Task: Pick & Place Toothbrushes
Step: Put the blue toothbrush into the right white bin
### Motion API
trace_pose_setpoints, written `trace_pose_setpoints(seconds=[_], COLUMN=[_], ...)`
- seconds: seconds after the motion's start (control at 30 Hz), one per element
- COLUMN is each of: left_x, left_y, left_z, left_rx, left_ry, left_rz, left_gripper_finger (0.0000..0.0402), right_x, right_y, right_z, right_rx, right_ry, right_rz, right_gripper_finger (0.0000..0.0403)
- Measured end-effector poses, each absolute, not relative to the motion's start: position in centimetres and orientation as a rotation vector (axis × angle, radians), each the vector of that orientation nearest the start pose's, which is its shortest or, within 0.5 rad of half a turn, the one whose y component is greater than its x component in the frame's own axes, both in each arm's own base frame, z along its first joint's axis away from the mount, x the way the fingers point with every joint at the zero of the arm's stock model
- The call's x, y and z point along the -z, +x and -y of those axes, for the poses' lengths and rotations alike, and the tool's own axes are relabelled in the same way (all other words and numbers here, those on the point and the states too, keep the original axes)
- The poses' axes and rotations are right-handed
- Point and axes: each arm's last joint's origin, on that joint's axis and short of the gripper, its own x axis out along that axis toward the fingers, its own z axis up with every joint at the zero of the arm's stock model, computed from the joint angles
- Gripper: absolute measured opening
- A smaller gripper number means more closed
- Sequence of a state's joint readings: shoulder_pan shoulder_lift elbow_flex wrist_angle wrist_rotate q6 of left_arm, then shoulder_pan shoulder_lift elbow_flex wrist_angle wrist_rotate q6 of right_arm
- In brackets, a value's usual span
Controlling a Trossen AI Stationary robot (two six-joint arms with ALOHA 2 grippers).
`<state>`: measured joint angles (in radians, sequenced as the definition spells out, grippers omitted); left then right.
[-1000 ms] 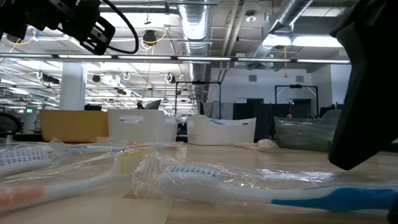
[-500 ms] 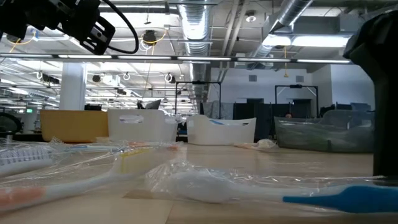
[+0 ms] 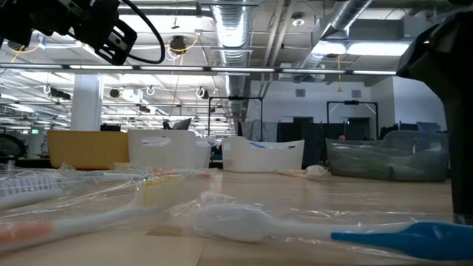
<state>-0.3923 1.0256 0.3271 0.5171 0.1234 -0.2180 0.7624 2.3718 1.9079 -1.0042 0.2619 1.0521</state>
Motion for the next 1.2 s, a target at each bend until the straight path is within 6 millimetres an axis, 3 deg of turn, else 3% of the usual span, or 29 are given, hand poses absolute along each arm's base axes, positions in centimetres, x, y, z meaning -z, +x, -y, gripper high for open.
trace_pose_setpoints(seconds=[0.47,0.93,1.2], left_x=[-20.0,-20.0,-19.5], left_y=[18.7,18.7,18.6], left_z=[8.1,8.1,8.1], left_rx=[0.492,0.493,0.491], left_ry=[-0.188,-0.188,-0.186], left_rz=[-0.237,-0.238,-0.252], left_gripper_finger=[0.0158,0.0158,0.0158], right_x=[-13.6,-13.9,-16.0], right_y=[34.2,34.0,32.8], right_z=[-31.5,-31.5,-31.8], right_rx=[0.257,0.284,0.402], right_ry=[0.112,0.059,-0.003], right_rz=[-1.305,-1.284,-1.276], right_gripper_finger=[0.0013,0.0005,0.0005])
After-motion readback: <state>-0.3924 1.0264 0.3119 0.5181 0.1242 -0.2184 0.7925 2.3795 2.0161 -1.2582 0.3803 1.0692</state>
